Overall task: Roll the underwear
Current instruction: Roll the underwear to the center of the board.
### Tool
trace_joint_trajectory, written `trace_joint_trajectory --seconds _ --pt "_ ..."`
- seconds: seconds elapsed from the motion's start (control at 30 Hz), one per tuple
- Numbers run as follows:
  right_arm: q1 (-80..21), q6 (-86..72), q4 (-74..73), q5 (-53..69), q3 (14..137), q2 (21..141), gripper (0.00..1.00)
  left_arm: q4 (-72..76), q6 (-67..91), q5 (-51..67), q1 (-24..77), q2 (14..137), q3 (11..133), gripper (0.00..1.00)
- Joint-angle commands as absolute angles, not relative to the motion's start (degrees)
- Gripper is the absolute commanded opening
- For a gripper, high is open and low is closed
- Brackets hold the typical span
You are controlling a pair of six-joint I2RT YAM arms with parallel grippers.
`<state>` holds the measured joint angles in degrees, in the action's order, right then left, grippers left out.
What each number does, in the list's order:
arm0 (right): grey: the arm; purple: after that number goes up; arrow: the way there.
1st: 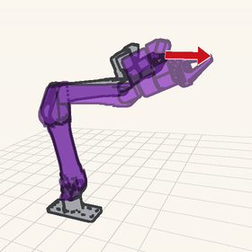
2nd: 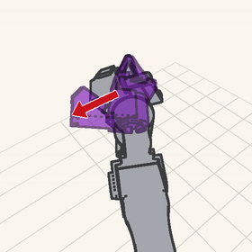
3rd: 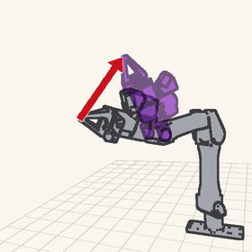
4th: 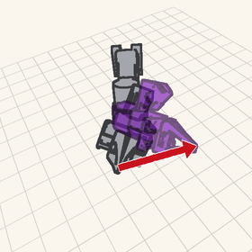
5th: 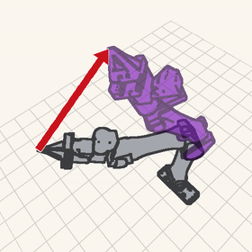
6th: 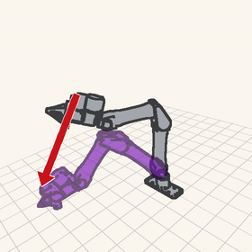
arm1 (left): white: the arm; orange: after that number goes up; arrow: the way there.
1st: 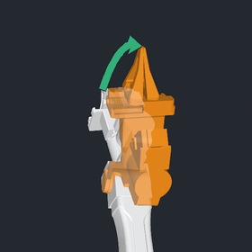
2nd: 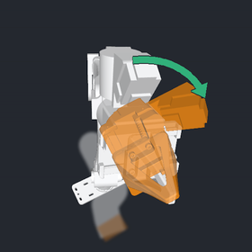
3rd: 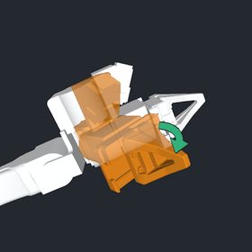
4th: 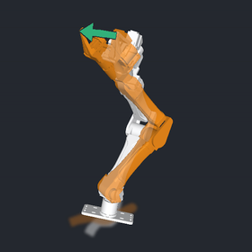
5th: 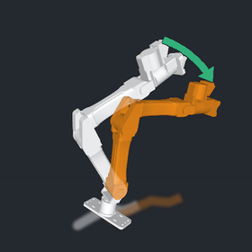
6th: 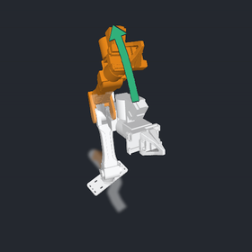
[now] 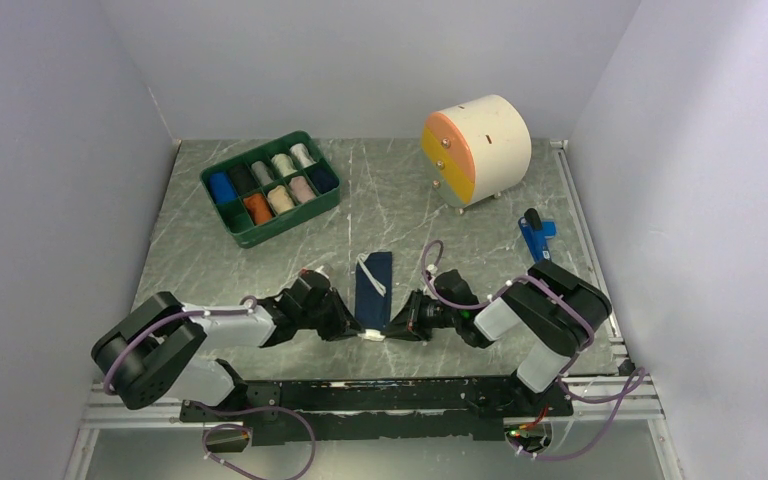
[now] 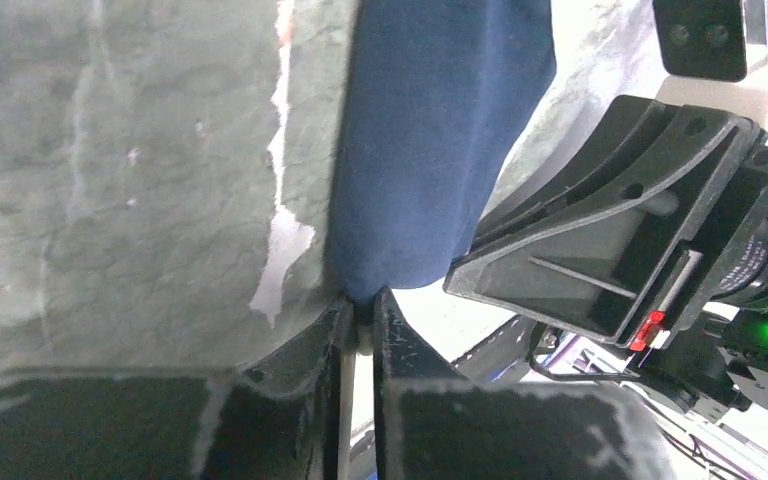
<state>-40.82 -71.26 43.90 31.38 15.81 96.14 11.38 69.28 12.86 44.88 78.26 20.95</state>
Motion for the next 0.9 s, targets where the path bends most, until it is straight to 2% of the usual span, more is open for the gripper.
trace_joint_trajectory --seconds 0.0,0.2,0.4,0.7,0.8,0.87 --pt "-41.3 -65.8 37.7 28.5 15.4 92.8 0.20 4.5 64.8 6.5 45.1 81.6 21.8 0.06" --pt "-41.4 -43.4 16.5 20.0 24.9 80.0 0.42 -3.0 60.0 4.4 45.0 80.3 25.9 0.05" --pt "-46.1 -14.3 15.3 17.4 28.4 74.4 0.47 -9.9 53.0 4.4 42.2 76.5 27.8 0.05" --pt "-59.5 31.6 19.8 15.9 26.1 73.9 0.52 -11.0 43.9 13.8 36.2 74.7 26.7 0.05" --pt "-62.1 38.9 21.5 13.8 25.9 76.7 0.52 -11.5 42.9 15.5 35.6 74.7 27.0 0.13" --pt "-64.3 43.0 21.9 12.0 26.2 78.5 0.52 -12.2 42.7 15.9 35.5 74.3 27.1 0.29"
